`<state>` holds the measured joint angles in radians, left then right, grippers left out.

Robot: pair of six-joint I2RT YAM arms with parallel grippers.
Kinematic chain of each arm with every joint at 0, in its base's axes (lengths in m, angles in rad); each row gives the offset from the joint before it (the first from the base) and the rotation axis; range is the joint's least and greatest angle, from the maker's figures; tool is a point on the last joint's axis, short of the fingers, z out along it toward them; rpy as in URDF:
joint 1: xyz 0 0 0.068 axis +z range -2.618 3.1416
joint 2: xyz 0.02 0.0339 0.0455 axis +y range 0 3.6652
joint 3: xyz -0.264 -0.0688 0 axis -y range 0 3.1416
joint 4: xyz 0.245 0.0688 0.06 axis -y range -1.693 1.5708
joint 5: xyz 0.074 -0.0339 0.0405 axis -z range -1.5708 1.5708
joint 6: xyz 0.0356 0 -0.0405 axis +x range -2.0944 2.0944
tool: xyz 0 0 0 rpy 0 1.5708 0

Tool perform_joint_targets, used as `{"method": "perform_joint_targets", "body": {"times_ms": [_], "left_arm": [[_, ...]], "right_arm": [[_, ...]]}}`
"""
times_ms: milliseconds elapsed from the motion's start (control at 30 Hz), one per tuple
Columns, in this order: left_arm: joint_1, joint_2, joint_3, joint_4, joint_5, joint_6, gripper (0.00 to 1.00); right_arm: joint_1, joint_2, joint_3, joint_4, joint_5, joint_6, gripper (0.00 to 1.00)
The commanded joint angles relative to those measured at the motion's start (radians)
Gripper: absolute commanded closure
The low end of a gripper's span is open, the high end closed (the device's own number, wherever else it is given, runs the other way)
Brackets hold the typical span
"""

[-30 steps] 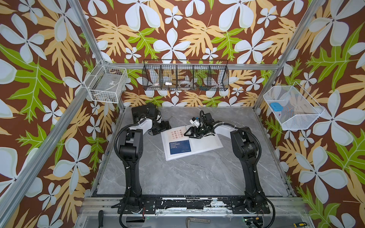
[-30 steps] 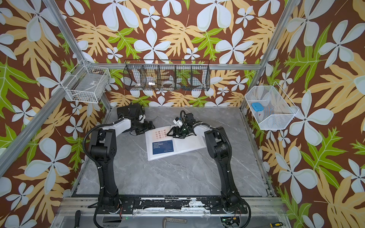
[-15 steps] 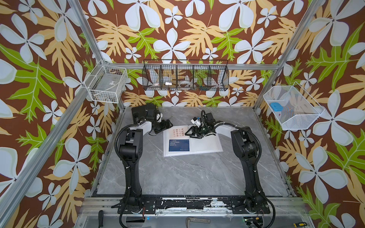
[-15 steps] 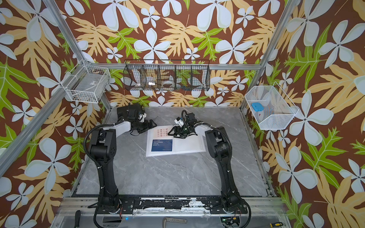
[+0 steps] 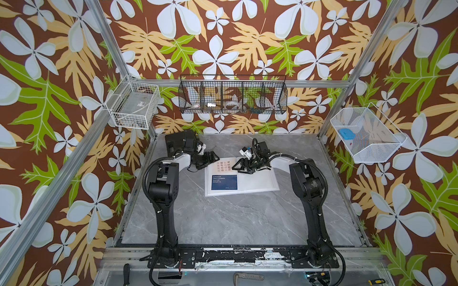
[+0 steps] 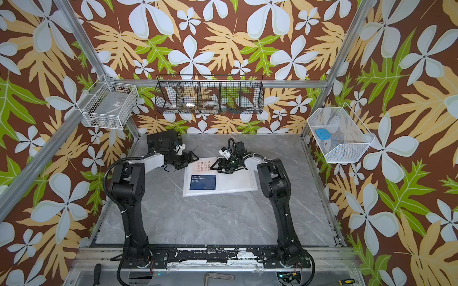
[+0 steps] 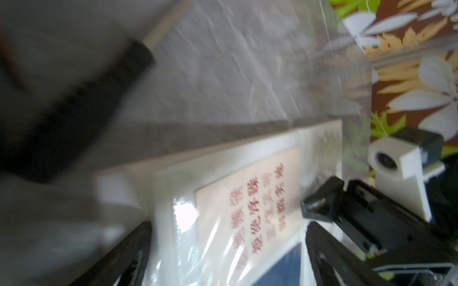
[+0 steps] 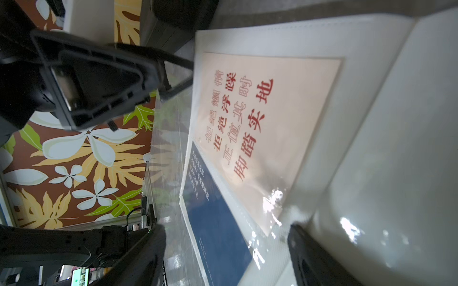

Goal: Place the photos into the photo albums
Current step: Close the photo album at the center of the board.

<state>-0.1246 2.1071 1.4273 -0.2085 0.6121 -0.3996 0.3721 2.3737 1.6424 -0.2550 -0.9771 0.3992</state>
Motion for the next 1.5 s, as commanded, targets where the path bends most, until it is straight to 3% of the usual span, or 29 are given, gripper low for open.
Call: {"method": "perform_joint_targets", "body": {"times_ms": [0,67,200,433,633,900,1067,1300,1467], "left_arm": [[-0.014,-0.010,-0.017,-0.099,0.152,-0.057,0.03],[0.001,-0.032,-0.031,-0.097,0.101,-0.068,0.03],[0.017,-0.098,-0.026,-0.184,-0.115,-0.040,0.02],[0.007,-0.173,-0.108,-0.184,-0.152,-0.108,0.01],[-0.060,-0.156,-0.162,-0.160,-0.139,-0.147,0.01],[-0.082,-0.168,-0.156,-0.261,-0.345,-0.147,0.02],[-0.088,-0.149,-0.199,-0.178,-0.228,-0.193,0.02],[-0.092,-0.192,-0.309,0.096,-0.008,-0.259,0.04],[-0.082,-0.224,-0.358,0.222,0.040,-0.297,0.06]], "right_arm": [[0.033,0.074,-0.053,-0.281,0.306,0.037,0.17],[0.032,0.051,-0.063,-0.286,0.318,0.041,0.17],[0.015,-0.024,-0.089,-0.279,0.379,0.062,0.14],[0.005,-0.028,-0.067,-0.290,0.403,0.041,0.13],[0.006,-0.012,-0.066,-0.277,0.399,0.035,0.13],[0.006,-0.025,-0.095,-0.255,0.408,0.044,0.13],[0.006,-0.023,-0.109,-0.235,0.393,0.053,0.13],[0.007,-0.028,-0.123,-0.219,0.372,0.062,0.14],[0.005,-0.034,-0.131,-0.214,0.370,0.062,0.14]]}}
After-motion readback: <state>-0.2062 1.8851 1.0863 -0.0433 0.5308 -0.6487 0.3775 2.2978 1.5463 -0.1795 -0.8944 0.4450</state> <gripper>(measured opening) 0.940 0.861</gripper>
